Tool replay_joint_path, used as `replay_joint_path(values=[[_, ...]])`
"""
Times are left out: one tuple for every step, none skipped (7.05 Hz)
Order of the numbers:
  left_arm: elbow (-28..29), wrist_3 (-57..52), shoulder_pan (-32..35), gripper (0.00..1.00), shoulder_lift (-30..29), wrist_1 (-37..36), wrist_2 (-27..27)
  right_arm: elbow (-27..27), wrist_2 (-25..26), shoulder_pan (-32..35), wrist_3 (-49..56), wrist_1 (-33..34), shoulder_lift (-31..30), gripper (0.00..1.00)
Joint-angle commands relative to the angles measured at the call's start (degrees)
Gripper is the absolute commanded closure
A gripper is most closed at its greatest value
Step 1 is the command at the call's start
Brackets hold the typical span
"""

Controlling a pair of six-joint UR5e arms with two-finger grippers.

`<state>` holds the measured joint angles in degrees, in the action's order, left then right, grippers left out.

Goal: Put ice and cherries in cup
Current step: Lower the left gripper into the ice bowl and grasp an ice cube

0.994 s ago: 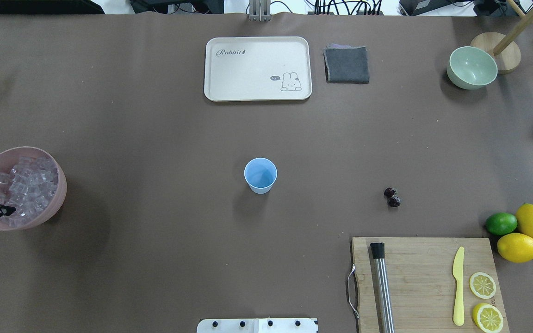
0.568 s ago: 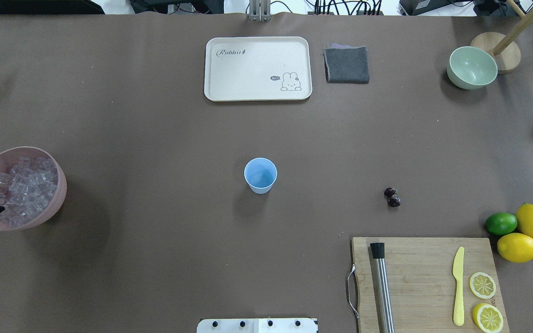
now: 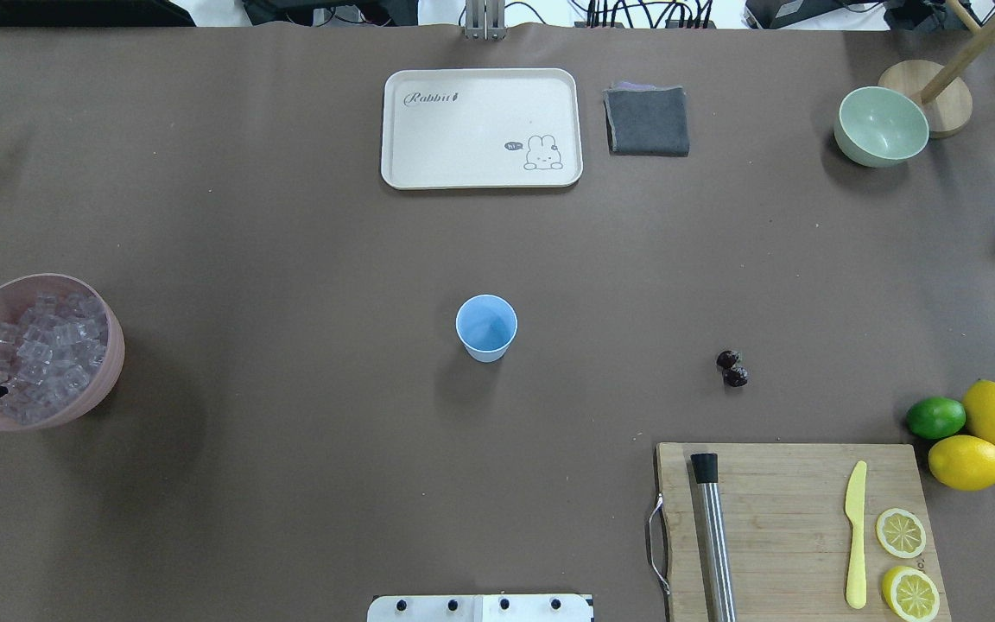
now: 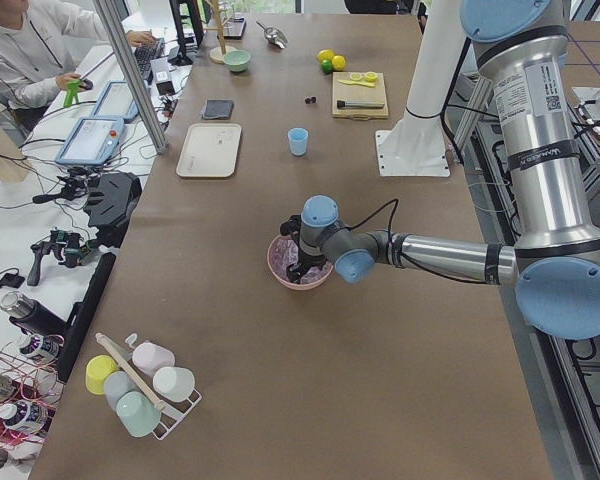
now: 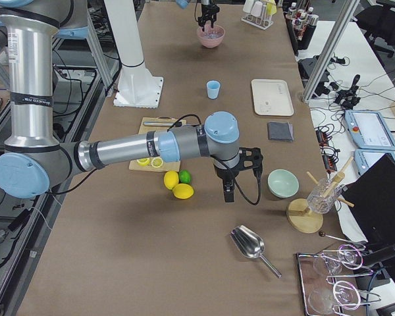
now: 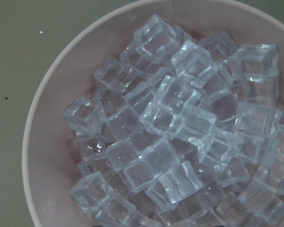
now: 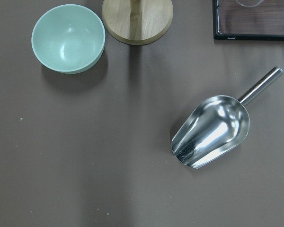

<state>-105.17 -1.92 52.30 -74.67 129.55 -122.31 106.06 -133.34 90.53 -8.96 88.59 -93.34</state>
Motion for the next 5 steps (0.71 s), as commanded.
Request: replay_joint_path(values=[[0.0, -0.1, -1.1, 0.18, 0.0, 0.0, 0.1, -0.1, 0.1, 0.0, 0.0, 0.0, 0.0, 0.0], [0.0, -0.8, -1.6, 0.19, 1.0, 0.0, 0.1, -0.2, 0.2, 0.0, 0.0, 0.0, 0.0, 0.0], [0.0, -1.7, -1.8, 0.19, 1.4, 0.0, 1.1, -0.2, 0.2, 0.0, 0.0, 0.0, 0.0, 0.0], [0.0, -1.7, -1.8, 0.23, 2.1, 0.0, 1.3, -0.2, 0.2, 0.0, 0.0, 0.0, 0.0, 0.0], [0.1, -1.7, -1.8, 0.26, 2.2, 0.0, 1.5, -0.2, 0.2, 0.0, 0.0, 0.0, -0.1, 0.0]])
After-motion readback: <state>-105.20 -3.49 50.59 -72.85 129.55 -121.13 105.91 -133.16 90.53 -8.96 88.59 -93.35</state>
